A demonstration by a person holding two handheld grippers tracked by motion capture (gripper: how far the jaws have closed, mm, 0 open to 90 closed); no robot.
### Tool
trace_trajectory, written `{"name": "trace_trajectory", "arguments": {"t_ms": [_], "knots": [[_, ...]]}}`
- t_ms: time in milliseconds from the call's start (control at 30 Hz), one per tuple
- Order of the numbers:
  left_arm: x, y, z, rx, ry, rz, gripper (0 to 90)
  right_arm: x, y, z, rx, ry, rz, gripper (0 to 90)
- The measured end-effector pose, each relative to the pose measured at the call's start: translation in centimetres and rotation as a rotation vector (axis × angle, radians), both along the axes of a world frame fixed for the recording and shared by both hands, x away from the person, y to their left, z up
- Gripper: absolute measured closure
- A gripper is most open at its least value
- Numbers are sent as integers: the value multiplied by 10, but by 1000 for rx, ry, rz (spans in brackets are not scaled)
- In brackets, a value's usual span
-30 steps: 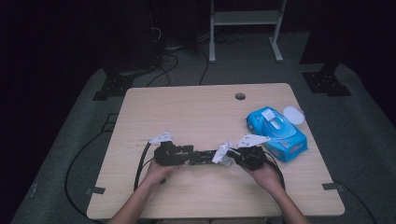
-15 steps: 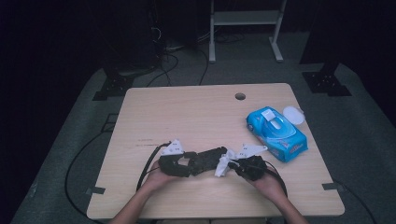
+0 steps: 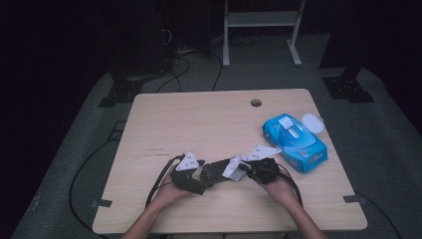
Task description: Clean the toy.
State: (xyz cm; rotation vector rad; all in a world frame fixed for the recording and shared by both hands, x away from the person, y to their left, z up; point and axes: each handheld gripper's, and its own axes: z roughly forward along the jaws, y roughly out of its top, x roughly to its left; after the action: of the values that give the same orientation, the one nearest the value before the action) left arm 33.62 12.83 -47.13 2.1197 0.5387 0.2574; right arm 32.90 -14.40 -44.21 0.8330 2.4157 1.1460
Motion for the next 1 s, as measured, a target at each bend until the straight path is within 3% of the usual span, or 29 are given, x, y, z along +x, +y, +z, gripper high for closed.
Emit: {"name": "trace_trajectory", "arguments": {"t_ms": [100,200,333,467,600,700,867,1000], "knots": [[2,-2,-4,18,29,-1,129,1,4,-4,-14,12,9,754],[3,-4,-6,31,41,-2,131,1,5,-5,-3,39,30,620],[5,-4,-7,38,50,3,132,-1,5,-3,51,88,61,457],[5,-5,-8,44,43,7,131,3,4,-1,103,94,39,422],[6,-7,-8,41,47,-3,158,12,11,-3,175,115,-2,449],[4,-7,-8,47,23,-28,232,14,22,-12,103,114,-13,527],[3,-6,-9,47,22,-27,234,11,15,-14,104,88,-35,744],[-1,-7,-6,54,-11,-26,236,10,5,-17,93,87,-65,788]]}}
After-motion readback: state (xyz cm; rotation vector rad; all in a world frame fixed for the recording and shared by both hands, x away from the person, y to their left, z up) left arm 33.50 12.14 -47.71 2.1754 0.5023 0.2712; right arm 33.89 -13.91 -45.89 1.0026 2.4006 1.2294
